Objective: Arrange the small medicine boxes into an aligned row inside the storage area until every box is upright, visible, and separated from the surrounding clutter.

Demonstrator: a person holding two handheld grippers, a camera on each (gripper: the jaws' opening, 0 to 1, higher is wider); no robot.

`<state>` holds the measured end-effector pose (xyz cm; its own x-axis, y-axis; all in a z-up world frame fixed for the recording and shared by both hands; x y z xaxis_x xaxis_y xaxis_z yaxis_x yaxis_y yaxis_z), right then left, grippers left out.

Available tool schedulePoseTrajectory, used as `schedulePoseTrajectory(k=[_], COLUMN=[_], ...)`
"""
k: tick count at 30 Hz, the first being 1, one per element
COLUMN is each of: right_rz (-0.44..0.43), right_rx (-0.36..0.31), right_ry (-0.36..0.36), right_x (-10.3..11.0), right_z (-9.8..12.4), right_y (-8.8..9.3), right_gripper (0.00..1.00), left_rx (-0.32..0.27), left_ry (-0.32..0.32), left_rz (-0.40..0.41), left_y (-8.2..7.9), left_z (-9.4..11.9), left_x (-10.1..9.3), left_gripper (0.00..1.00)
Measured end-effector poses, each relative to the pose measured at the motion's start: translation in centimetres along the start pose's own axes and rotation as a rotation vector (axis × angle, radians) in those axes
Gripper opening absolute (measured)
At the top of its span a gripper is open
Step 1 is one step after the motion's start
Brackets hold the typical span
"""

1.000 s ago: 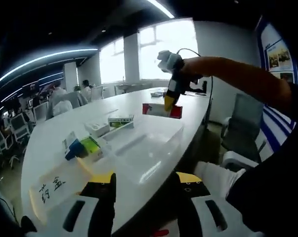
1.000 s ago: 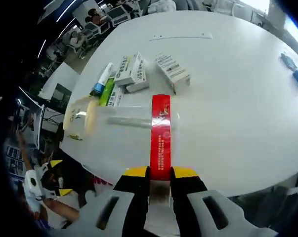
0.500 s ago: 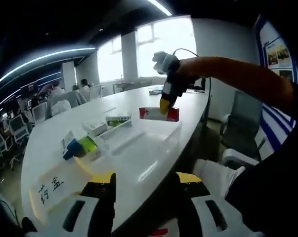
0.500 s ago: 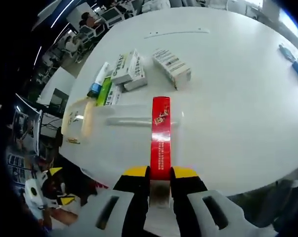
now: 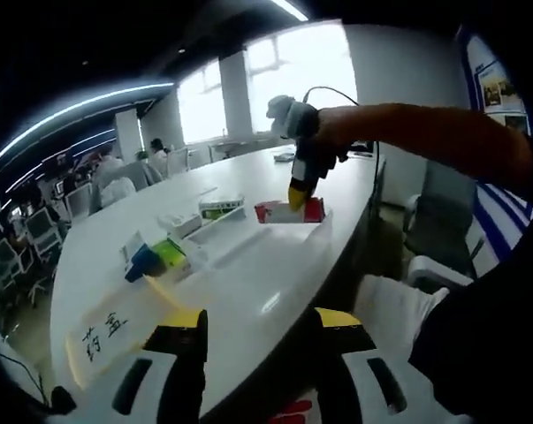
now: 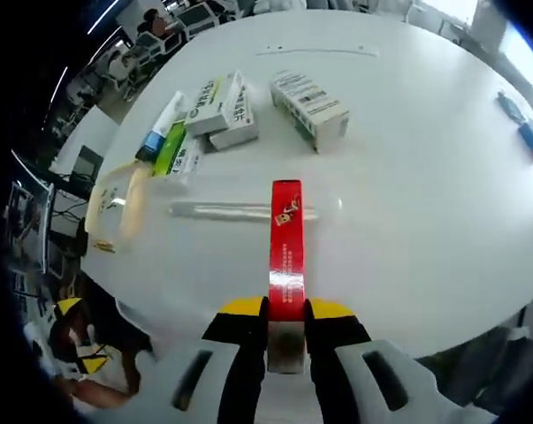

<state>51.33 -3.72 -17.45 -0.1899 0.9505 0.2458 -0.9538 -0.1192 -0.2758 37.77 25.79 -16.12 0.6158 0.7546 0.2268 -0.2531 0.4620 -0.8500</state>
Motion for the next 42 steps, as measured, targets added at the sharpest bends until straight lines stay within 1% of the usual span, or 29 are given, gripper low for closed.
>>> schedulePoseTrajectory(k=[3, 7, 9, 10, 11, 13, 17, 22, 23, 25, 26, 28, 29, 31, 32, 35, 36, 38, 39, 40, 41, 42], right_rz=[0.000, 0.009, 0.014, 0.018, 0.035, 0.026, 0.040, 0.065, 0.071, 0.086, 0.090, 0.104, 0.104, 0.148, 0.148, 0.169, 0.195, 0.248, 0.277, 0.332, 0.364, 0.449], right_rx=[0.004, 0.013, 0.010, 0.009, 0.005, 0.011, 0.029, 0.026, 0.034, 0.051, 0.053, 0.042, 0.036, 0.057, 0.057, 0.018, -0.009, -0.071, -0.079, -0.084, -0.087, -0.096], right_ry=[-0.002, -0.002, -0.004, -0.005, -0.008, -0.009, -0.003, -0.004, -0.009, -0.003, -0.002, -0.008, -0.012, 0.000, -0.001, -0.028, -0.030, -0.003, -0.008, -0.019, -0.021, -0.024], right_x=[-0.2, -0.1, 0.0, 0.0, 0.0, 0.1, 0.3, 0.1, 0.0, 0.0, 0.0, 0.2, 0.3, 0.2, 0.3, 0.7, 0.8, 0.7, 0.7, 0.8, 0.8, 0.9], right_z=[-0.5, -1.0, -1.2, -1.4, -1.5, -1.8, -2.1, -2.7, -3.0, -3.2, -3.2, -3.2, -3.1, -2.9, -2.8, -1.9, -1.6, -0.6, -0.1, 0.2, 0.3, 0.5], right_y=[-0.2, 0.6, 0.6, 0.3, 0.2, 0.4, 1.0, 1.4, 1.6, 1.7, 1.7, 1.5, 1.4, 0.7, 0.7, 0.1, -0.3, -1.2, -1.9, -2.5, -2.7, -3.0], right_gripper=[0.15, 0.15, 0.15, 0.15, 0.15, 0.15, 0.15, 0.15, 0.16, 0.16, 0.16, 0.22, 0.23, 0.23, 0.24, 0.31, 0.31, 0.30, 0.30, 0.30, 0.30, 0.29], left_rx=[-0.001, -0.006, -0.001, 0.001, 0.001, 0.000, 0.000, -0.017, -0.026, -0.018, -0.016, -0.009, -0.003, 0.002, 0.003, 0.001, 0.001, 0.007, 0.008, 0.007, 0.005, 0.004], left_ry=[0.007, 0.019, 0.022, 0.026, 0.032, 0.037, 0.037, 0.046, 0.046, 0.039, 0.038, 0.036, 0.047, 0.054, 0.055, 0.060, 0.061, 0.058, 0.058, 0.058, 0.060, 0.061], left_rz=[-0.003, 0.006, 0.006, 0.007, 0.007, 0.008, 0.003, 0.006, 0.014, 0.011, 0.009, 0.001, 0.000, -0.006, -0.008, -0.009, -0.009, -0.012, -0.013, -0.013, -0.011, -0.009], left_y=[0.0, 0.1, 0.3, 0.3, 0.4, 0.4, 0.3, 0.2, 0.2, 0.3, 0.3, 0.4, 0.5, 0.5, 0.5, 0.3, 0.3, 0.4, 0.4, 0.4, 0.5, 0.5], left_z=[0.2, 0.0, -0.1, -0.1, -0.1, -0.1, 0.0, 0.2, 0.2, 0.1, 0.1, 0.0, 0.0, 0.0, 0.0, -0.3, -0.4, -0.4, -0.4, -0.4, -0.3, -0.3], left_x=[-0.1, 0.0, -0.2, -0.3, -0.4, -0.5, -0.6, -0.7, -0.6, -0.6, -0.6, -0.7, -0.9, -1.0, -1.1, -0.7, -0.7, -0.6, -0.6, -0.6, -0.5, -0.5], left_gripper=[0.46, 0.46, 0.46, 0.46, 0.46, 0.46, 0.46, 0.46, 0.46, 0.46, 0.46, 0.46, 0.46, 0.46, 0.46, 0.46, 0.46, 0.46, 0.46, 0.46, 0.46, 0.46])
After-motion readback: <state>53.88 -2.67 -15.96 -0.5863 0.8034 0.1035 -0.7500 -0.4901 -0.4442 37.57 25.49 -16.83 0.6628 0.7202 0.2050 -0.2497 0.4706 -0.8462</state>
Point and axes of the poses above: the point that each gripper's makers call its tool centre point, and the gripper's own axes: z roughly backward along the fingers, x roughly to its left, y roughly out of its underside, the point moved 9 cm from there along z, roughly backward along the fingers, and after that the axes turned 7 degrees about -y, right-handed, at the moved point
